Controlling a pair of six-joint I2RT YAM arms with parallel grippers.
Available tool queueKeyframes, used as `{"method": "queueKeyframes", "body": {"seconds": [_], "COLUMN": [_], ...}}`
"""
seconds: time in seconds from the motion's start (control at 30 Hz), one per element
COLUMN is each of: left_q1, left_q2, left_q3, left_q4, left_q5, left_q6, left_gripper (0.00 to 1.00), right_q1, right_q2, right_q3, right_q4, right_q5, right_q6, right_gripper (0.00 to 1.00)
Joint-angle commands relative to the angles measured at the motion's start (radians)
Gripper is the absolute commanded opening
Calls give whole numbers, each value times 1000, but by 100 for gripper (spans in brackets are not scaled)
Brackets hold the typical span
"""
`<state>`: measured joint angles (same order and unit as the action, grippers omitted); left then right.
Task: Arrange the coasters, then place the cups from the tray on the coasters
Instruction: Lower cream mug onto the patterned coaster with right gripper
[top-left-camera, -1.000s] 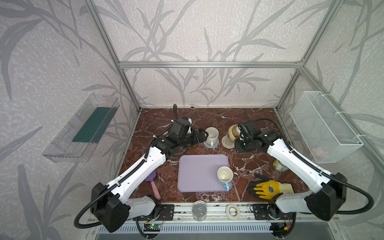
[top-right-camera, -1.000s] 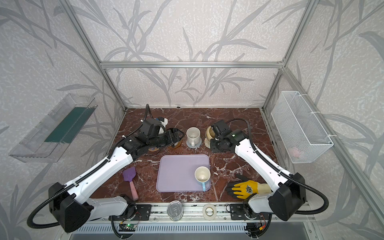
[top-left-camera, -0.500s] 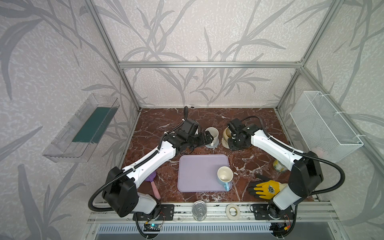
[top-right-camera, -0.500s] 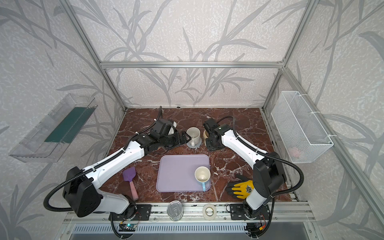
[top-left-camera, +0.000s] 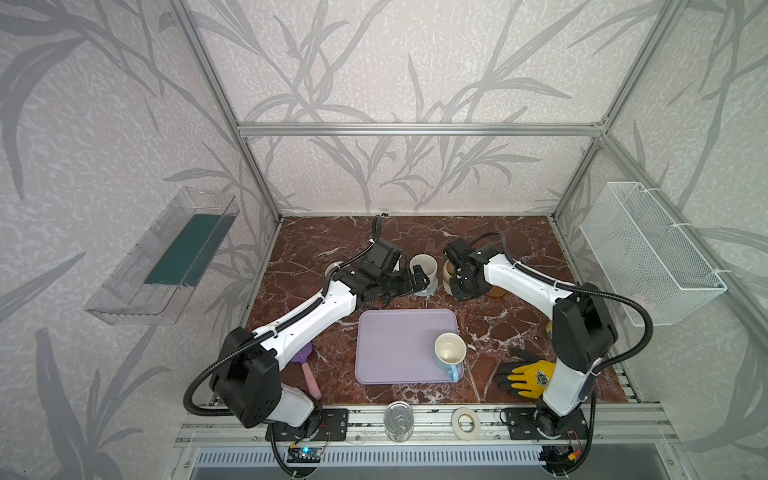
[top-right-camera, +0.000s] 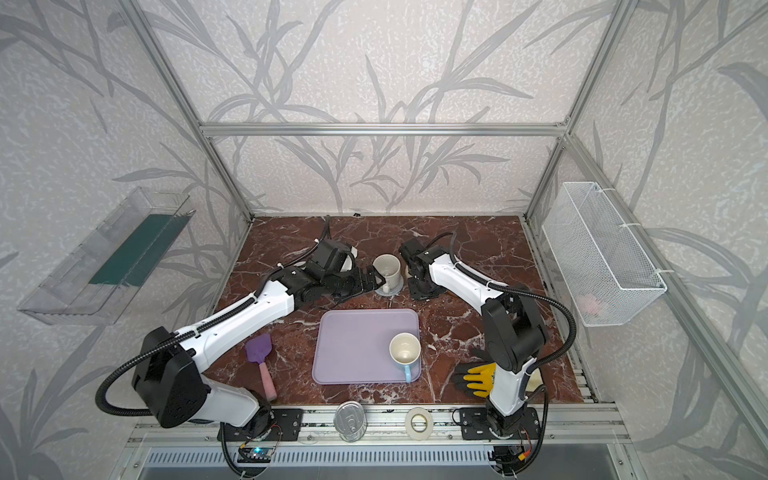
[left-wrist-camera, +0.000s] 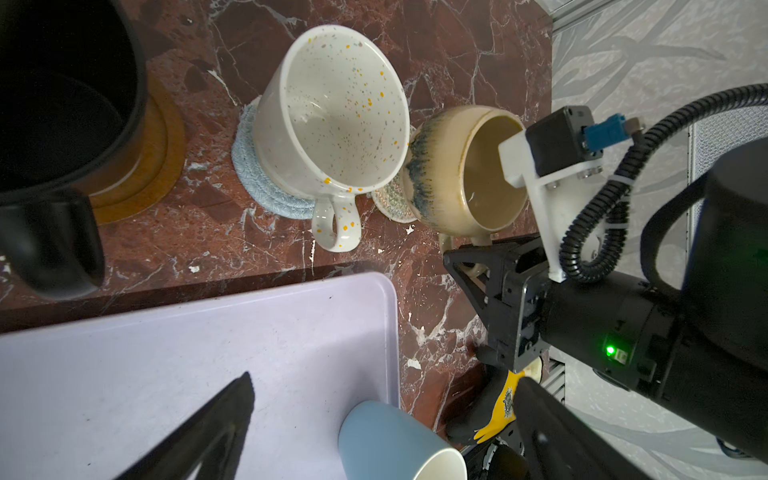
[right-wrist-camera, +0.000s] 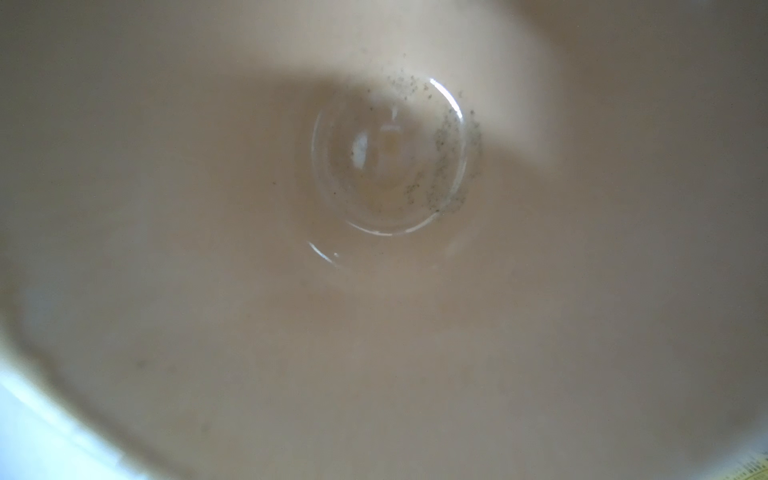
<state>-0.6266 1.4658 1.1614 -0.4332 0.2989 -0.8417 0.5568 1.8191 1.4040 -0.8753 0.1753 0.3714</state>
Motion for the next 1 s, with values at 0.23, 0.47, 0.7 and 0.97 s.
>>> {"method": "queueKeyframes", "body": {"seconds": [0.23,0.47,0.7,0.97], "left_q1": [-11,-15,-17,-20], "left_q2": [36,45,46,46], "left_q3": [34,34,32,31], "left_q4": [8,11,10,11], "left_q5": [14,13,10,10], "left_q6": [-14,-18,-21,-23], "left_gripper": [99,99,99,99], "right_q1": [-6,-6,-7,-7], "right_q2": [29,66,85,110], "right_q3": [47,49,51,59], "right_q4": [38,27,7,1], "right_q5": [82,84,95,95], "right_q6": [25,49,86,95], "right_gripper": [0,0,0,0]}}
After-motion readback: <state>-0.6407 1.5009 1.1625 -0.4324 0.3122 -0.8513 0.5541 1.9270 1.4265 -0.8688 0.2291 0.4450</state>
